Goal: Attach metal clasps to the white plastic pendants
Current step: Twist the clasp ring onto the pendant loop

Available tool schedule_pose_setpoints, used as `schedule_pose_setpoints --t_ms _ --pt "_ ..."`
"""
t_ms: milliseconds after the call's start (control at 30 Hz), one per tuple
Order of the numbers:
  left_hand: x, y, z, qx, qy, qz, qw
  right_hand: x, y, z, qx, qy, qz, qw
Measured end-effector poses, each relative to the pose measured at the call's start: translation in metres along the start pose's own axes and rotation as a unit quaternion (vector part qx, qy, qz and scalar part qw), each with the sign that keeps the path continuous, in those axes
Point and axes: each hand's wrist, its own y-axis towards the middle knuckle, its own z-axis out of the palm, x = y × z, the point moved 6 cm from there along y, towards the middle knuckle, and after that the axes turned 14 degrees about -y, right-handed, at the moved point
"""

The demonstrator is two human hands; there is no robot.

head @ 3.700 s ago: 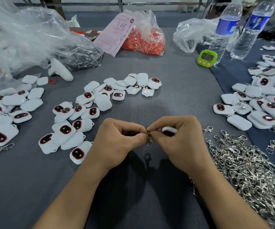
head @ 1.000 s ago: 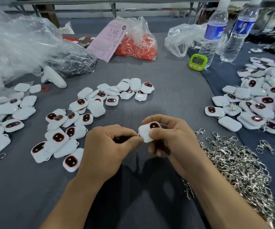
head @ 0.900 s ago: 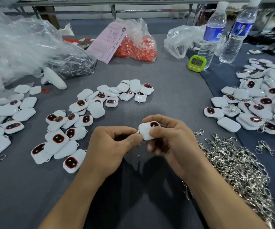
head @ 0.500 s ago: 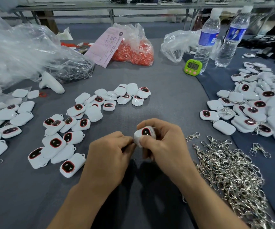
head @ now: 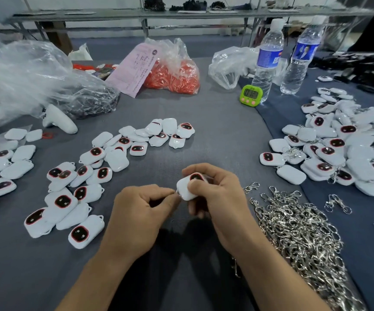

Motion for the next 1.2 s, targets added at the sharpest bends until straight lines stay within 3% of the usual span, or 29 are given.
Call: schedule_pose_setpoints --t_ms 100,200,267,333,433,567,700,833,900,967,1033,1200 --pt "-0.011 -0.007 0.003 0.013 0.193 0.119 0.974 0.003 -0.003 0.003 -0.045 -0.128 -0.061 0.989" --pt "-0.012 -0.01 0.002 -0.007 0.265 0.138 0.954 0.002 -0.005 0.011 -0.054 -0.158 -0.074 0.983" --pt "-0.011 -0.009 -0.004 -0.044 0.209 0.095 0.972 0.0 -0.002 0.012 -0.04 -0.077 -0.038 0.996" --pt "-0.002 -0.004 -0.005 -0.055 0.063 0.012 0.996 -0.001 0.001 0.01 -0.017 0.012 0.001 1.0" --pt "0.009 0.001 0.001 -0.026 -0.108 -0.085 0.99 -0.003 0.002 0.006 0.009 0.069 0.049 0.996" --pt "0.011 0.002 0.006 0.013 -0.166 -0.115 0.979 -0.006 0.001 0.006 0.026 0.093 0.073 0.993" --pt "-0.003 0.001 0.0 -0.002 -0.024 0.013 1.0 -0.004 0.001 0.006 0.002 0.072 0.037 0.997" --pt "-0.01 -0.008 0.007 0.016 0.226 0.124 0.966 0.0 -0.002 0.007 -0.059 -0.177 -0.066 0.98" --pt "-0.007 -0.009 0.007 0.004 0.266 0.127 0.956 -0.001 -0.002 0.011 -0.061 -0.21 -0.079 0.973" --pt "-0.007 -0.009 0.002 -0.028 0.221 0.092 0.97 -0.003 0.001 0.01 -0.062 -0.15 -0.048 0.986" --pt "-0.003 -0.006 -0.001 -0.039 0.089 0.025 0.995 -0.004 0.004 0.008 -0.04 -0.043 -0.003 0.998" --pt "0.001 -0.003 0.006 -0.015 -0.054 -0.061 0.997 -0.005 0.003 0.006 -0.003 0.053 0.052 0.997"
